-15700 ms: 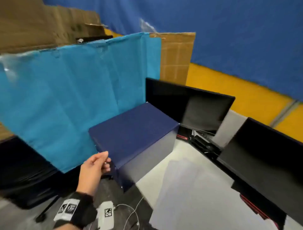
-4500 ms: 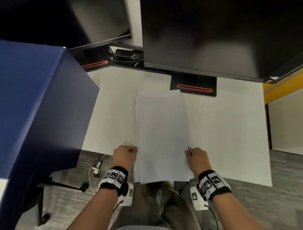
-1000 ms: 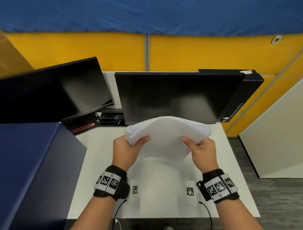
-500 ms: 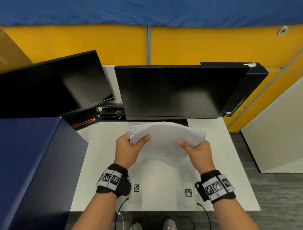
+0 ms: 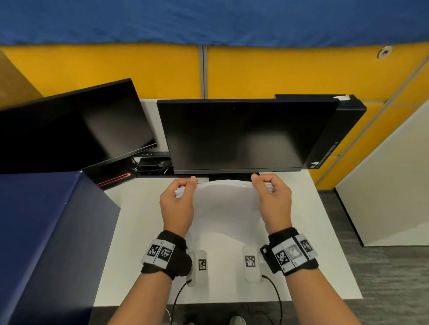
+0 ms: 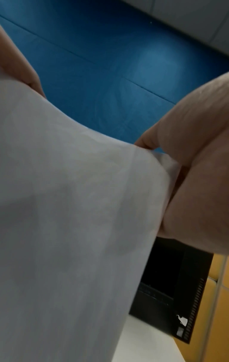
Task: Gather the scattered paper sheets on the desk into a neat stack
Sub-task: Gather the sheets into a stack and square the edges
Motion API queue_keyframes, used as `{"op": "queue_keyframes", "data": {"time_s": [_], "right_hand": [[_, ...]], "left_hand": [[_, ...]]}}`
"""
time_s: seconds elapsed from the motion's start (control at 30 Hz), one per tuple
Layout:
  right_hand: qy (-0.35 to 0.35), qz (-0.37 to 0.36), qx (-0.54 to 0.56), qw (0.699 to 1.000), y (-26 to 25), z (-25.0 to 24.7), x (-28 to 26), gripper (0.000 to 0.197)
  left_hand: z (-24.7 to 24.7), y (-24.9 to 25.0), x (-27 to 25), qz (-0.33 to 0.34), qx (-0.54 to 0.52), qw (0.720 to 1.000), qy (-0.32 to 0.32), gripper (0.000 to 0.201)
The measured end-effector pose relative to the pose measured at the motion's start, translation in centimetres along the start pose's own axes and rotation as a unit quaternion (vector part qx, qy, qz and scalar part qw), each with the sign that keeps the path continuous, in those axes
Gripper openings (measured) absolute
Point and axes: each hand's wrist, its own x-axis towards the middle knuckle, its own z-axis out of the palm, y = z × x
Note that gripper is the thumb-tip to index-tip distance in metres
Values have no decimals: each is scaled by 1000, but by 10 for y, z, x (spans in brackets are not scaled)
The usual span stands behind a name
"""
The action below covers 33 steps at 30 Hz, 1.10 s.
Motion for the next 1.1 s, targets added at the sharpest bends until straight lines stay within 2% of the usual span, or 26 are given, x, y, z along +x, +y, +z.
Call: {"op": "queue_keyframes", "data": {"time_s": [0.07,0.1,0.17,0.2,0.27,0.3,0.33,0.4,0.43,0.5,0.53,0.57,0.63,0.7,0.77,0.83,0.9,0.93,1.0,1.03,1.1], "right_hand": [[-2,-6,-8,1000,1,0,3,10],[-6,-8,-16,1000,0,0,3,11],[-23,-16,-32,999,-1,-2,3,14],[-44,-19,-40,998,-1,-6,5,15],[-113,-32,-90,989,-3,-19,9,24],[-147,-67,-162,973,-5,-27,13,33],[-167,-120,-257,944,-7,-34,18,38],[-188,-223,-381,877,-14,-33,26,35],[-206,-241,-389,865,-21,-26,28,32],[-245,-237,-364,867,-31,-6,29,26],[-259,-225,-352,871,-34,4,29,23],[-267,-213,-342,875,-33,9,30,20],[-257,-195,-318,892,-28,1,31,14],[-232,-168,-248,925,-17,-22,33,3],[-207,-116,-172,956,-4,-45,34,16],[-189,-67,-116,973,8,-60,36,24],[-181,-44,-87,979,19,-65,37,26],[-180,-38,-77,980,23,-65,37,25],[-183,-28,-67,981,33,-64,36,22],[-184,-24,-61,981,38,-64,35,21],[-164,-19,-38,986,47,-61,32,22]], "left_hand": [[-7,-4,3,4,-4,1000,-15,8],[-10,-7,4,8,-13,999,-43,12],[-13,-19,2,10,-5,995,-102,40],[-13,-22,0,-10,14,994,-110,43],[-12,-22,2,-41,37,994,-97,32],[-11,-19,7,-29,56,994,-94,27],[-11,-11,14,10,105,989,-108,23],[-6,12,29,125,233,949,-172,22],[0,25,34,187,293,914,-210,26],[17,46,36,284,377,842,-261,33],[23,51,36,310,391,821,-276,34],[22,52,37,314,391,817,-285,32],[-2,43,46,252,368,851,-279,24],[-51,20,61,151,389,875,-247,31],[-96,-6,66,62,394,897,-191,39],[-112,-33,61,-26,252,955,-157,50],[-104,-51,51,-93,138,978,-126,62],[-97,-56,48,-100,131,980,-110,67],[-79,-63,45,-122,126,977,-125,60],[-69,-63,42,-126,118,977,-124,49],[-54,-65,35,-85,99,988,-82,21]]}}
